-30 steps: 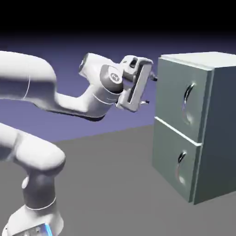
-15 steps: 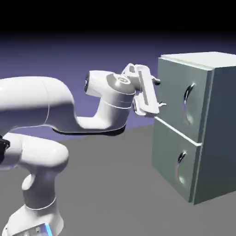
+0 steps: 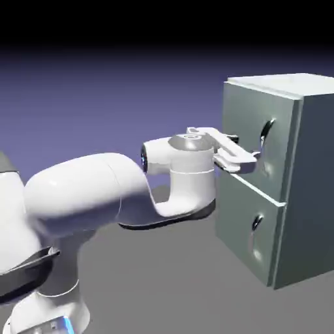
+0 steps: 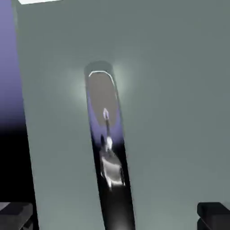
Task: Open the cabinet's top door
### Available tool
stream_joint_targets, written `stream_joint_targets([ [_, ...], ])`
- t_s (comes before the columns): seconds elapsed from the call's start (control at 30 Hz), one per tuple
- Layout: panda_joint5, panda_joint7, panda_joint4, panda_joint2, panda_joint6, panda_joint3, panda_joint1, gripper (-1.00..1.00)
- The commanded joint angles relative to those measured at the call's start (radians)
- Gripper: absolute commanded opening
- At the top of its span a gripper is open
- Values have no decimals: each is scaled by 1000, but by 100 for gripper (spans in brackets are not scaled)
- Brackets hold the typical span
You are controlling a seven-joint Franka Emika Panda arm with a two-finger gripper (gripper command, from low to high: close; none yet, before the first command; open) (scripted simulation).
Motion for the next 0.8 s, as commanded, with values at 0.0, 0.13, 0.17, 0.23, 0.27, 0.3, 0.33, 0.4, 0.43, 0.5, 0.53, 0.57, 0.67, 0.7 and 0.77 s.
stream_joint_targets([
  [0.0,-19,-8,2,-4,-2,-8,7,100],
  [0.13,-32,-5,92,19,-15,-58,116,100],
  [0.17,-36,-4,120,26,-19,-73,150,100],
  [0.23,-40,-4,142,31,-22,-85,177,-100],
  [0.27,-40,-4,142,31,-22,-85,177,-100],
  [0.3,-40,39,115,66,-48,-64,146,-100],
  [0.33,-40,83,90,103,-70,-41,115,-100],
  [0.4,-40,169,59,175,-92,2,61,-100],
  [0.43,-40,211,47,211,-100,26,33,-100],
  [0.5,-40,298,23,284,-113,79,-28,-100],
  [0.53,-40,341,14,320,-117,108,-60,-100],
  [0.57,-40,385,6,355,-119,140,-94,-100],
  [0.67,-39,506,-13,450,-119,244,-202,-100],
  [0.7,-39,541,-18,476,-118,279,-239,-100],
  [0.77,-39,607,-26,522,-116,350,-311,-100],
])
